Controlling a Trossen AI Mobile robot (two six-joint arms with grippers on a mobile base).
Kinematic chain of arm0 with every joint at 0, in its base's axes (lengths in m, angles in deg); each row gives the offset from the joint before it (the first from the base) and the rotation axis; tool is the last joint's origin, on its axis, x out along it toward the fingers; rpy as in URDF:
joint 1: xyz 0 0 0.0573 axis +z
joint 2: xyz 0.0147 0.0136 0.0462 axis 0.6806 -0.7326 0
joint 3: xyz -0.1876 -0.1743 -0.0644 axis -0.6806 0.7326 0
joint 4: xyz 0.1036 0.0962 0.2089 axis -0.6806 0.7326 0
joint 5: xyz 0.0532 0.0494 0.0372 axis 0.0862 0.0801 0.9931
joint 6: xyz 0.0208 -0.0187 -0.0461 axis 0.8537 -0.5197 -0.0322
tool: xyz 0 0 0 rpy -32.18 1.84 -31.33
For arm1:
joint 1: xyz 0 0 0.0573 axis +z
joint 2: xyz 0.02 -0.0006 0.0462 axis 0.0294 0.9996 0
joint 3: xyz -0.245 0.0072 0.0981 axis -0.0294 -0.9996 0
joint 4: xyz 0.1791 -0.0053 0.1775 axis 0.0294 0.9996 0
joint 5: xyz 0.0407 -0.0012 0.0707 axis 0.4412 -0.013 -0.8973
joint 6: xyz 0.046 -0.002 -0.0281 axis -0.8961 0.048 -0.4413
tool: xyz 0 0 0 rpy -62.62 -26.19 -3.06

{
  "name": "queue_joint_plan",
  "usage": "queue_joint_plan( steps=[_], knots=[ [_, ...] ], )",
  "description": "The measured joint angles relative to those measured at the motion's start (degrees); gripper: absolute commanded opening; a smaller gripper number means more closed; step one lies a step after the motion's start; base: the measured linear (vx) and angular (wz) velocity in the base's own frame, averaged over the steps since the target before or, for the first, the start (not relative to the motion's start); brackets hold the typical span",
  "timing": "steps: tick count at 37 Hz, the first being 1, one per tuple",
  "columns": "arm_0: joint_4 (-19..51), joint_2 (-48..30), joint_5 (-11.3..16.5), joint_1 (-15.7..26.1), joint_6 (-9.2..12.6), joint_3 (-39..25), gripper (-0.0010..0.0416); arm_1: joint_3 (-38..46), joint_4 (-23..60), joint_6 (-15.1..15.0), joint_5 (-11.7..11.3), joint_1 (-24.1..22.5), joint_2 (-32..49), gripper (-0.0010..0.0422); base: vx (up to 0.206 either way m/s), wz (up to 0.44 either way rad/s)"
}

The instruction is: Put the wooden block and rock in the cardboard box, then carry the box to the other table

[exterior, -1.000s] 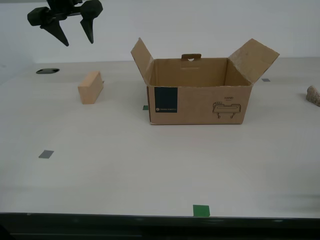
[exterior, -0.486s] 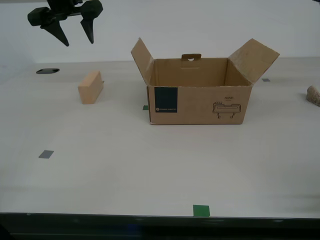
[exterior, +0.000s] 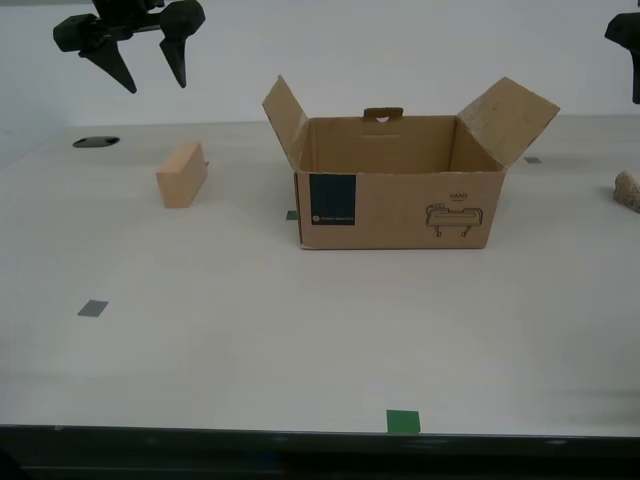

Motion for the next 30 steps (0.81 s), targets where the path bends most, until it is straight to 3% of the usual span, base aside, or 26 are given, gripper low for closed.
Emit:
queue_joint_plan(
  steps=[30],
  knots=[
    [-3.4,-11.3,-0.4,1.4,-1.6,0.0,0.0352,0.0,0.0,0.2,-0.1,0.0,0.0,0.0359,0.0,0.0]
  ],
)
